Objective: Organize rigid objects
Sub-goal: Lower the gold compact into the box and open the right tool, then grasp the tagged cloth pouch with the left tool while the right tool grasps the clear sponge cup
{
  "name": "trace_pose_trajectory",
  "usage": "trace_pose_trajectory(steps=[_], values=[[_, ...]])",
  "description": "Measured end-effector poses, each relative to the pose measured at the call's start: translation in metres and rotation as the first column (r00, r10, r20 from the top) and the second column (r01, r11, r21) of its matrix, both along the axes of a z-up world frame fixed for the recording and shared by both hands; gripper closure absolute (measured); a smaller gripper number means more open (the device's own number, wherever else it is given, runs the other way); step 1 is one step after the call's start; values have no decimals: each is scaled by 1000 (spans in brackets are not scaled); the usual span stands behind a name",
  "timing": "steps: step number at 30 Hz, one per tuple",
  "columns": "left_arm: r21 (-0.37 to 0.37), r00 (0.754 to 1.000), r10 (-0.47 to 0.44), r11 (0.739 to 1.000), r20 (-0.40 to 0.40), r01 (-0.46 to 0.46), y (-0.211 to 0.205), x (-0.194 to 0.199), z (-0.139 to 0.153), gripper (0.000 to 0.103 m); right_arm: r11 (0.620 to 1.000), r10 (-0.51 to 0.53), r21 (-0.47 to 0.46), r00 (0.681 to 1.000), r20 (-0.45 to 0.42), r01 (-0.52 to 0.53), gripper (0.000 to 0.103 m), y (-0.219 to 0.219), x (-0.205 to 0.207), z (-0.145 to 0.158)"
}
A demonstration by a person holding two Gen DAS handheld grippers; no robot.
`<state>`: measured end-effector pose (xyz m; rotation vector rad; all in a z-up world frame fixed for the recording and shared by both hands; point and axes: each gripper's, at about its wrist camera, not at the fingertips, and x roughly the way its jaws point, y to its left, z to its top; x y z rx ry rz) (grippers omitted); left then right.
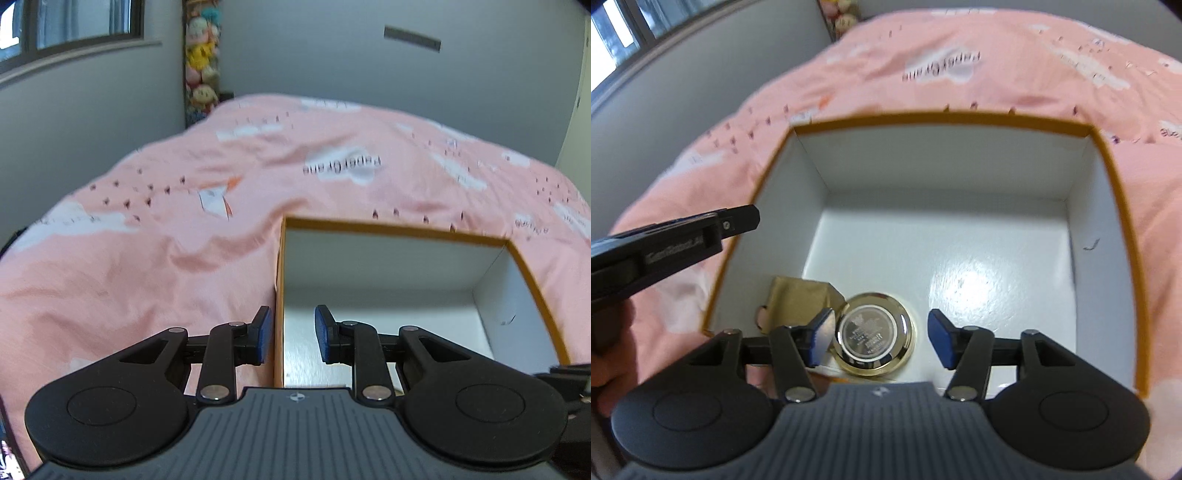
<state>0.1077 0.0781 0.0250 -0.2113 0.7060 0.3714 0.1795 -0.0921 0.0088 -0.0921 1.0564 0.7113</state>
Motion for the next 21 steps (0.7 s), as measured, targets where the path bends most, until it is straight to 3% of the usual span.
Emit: trace_pose_trajectory(steps=[3, 9, 16, 21], values=[[-9, 999, -36, 999, 39, 36, -3, -8, 14, 75, 999, -22, 47, 999, 37, 20, 37, -14, -13, 14], [-50, 976, -193, 979, 100, 198, -12, -31, 32, 75, 993, -44, 112, 995, 90, 34, 36, -37, -40, 33], [-174, 950, -304, 934, 76, 313, -17, -60, 21, 75, 995, -65, 80, 989, 130, 55, 36, -64, -71, 39], [-238, 944, -330, 916, 14, 323, -16, -71, 2, 75, 992, -108, 66, 992, 61, 104, 32, -84, -78, 25]])
